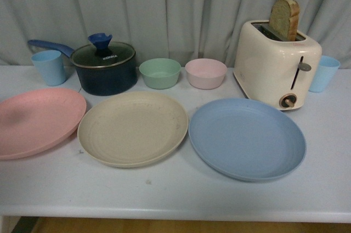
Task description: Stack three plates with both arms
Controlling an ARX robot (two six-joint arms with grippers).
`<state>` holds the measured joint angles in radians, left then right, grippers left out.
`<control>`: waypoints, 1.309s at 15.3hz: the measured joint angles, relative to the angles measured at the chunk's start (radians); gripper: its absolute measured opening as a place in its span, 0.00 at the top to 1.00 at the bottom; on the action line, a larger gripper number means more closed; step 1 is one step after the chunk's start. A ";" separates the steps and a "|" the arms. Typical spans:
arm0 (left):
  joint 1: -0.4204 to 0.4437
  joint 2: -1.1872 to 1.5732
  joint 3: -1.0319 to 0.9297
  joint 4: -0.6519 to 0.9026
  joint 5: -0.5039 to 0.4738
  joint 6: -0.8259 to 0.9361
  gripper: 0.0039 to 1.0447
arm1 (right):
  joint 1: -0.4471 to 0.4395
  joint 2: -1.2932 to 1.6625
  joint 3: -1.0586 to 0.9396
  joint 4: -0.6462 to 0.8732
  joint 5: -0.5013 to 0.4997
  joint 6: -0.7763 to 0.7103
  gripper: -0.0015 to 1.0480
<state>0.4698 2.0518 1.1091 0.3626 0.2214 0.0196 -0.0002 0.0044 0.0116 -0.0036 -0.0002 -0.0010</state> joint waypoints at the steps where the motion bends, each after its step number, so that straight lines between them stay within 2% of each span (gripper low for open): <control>1: -0.016 0.106 0.048 -0.013 0.000 -0.017 0.06 | 0.000 0.000 0.000 0.000 0.000 0.000 0.06; 9: -0.011 0.198 0.098 -0.007 0.016 -0.045 0.06 | 0.000 0.000 0.000 0.000 0.000 0.000 0.06; 15: -0.045 0.240 0.072 -0.017 0.026 -0.033 0.06 | 0.000 0.000 0.000 0.000 0.000 0.000 0.06; 19: -0.037 0.246 0.071 -0.014 0.006 -0.026 0.50 | 0.000 0.000 0.000 0.000 0.000 0.000 0.06; 20: -0.031 0.246 0.071 -0.018 0.002 -0.026 0.64 | 0.000 0.000 0.000 0.000 0.000 0.000 0.06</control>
<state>0.4385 2.2978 1.1797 0.3447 0.2230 -0.0063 -0.0002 0.0044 0.0116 -0.0036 -0.0002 -0.0010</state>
